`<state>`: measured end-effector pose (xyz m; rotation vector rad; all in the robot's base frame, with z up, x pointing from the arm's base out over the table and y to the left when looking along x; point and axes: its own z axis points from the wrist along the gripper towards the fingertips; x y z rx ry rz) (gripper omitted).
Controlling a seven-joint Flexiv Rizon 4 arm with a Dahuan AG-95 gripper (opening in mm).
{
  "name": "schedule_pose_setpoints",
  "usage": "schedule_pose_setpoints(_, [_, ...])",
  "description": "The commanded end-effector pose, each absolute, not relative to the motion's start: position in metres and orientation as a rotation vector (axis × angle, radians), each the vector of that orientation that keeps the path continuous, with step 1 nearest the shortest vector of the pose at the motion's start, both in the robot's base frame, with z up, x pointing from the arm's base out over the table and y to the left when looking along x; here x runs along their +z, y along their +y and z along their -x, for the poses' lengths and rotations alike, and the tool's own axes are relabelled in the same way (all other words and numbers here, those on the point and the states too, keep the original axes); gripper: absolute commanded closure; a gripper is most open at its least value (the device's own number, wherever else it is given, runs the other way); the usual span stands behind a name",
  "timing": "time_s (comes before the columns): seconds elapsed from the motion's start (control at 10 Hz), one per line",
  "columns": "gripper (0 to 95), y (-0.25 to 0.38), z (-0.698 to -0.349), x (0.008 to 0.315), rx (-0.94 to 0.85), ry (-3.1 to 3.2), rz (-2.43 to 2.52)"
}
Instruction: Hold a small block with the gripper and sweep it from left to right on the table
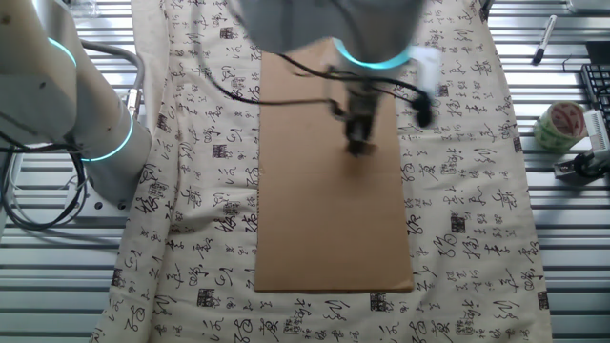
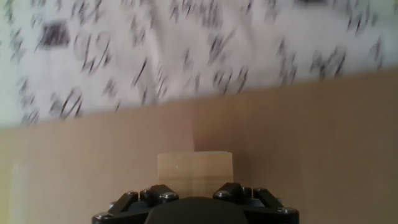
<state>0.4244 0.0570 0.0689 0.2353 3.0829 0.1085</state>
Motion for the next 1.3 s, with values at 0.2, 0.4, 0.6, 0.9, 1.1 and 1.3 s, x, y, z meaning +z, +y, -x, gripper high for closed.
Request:
schedule_pose_setpoints(0.2, [76.0,0.0664,-0.4103,0.0695,0.121,3.082,-0.245])
schedule_pose_setpoints(0.4, [76.0,0.0664,-0.4103,0.0695,0.118,3.081,-0.245])
schedule_pose_setpoints(0.6, [76.0,0.0664,-0.4103,0.0695,0.121,3.079,-0.247])
schedule_pose_setpoints(0.9, [76.0,0.0664,-0.4102,0.0695,0.126,3.079,-0.248])
schedule_pose_setpoints(1.1, [76.0,0.0663,-0.4102,0.0695,0.131,3.079,-0.249])
schedule_pose_setpoints(1.3, [76.0,0.0663,-0.4101,0.0695,0.131,3.079,-0.250])
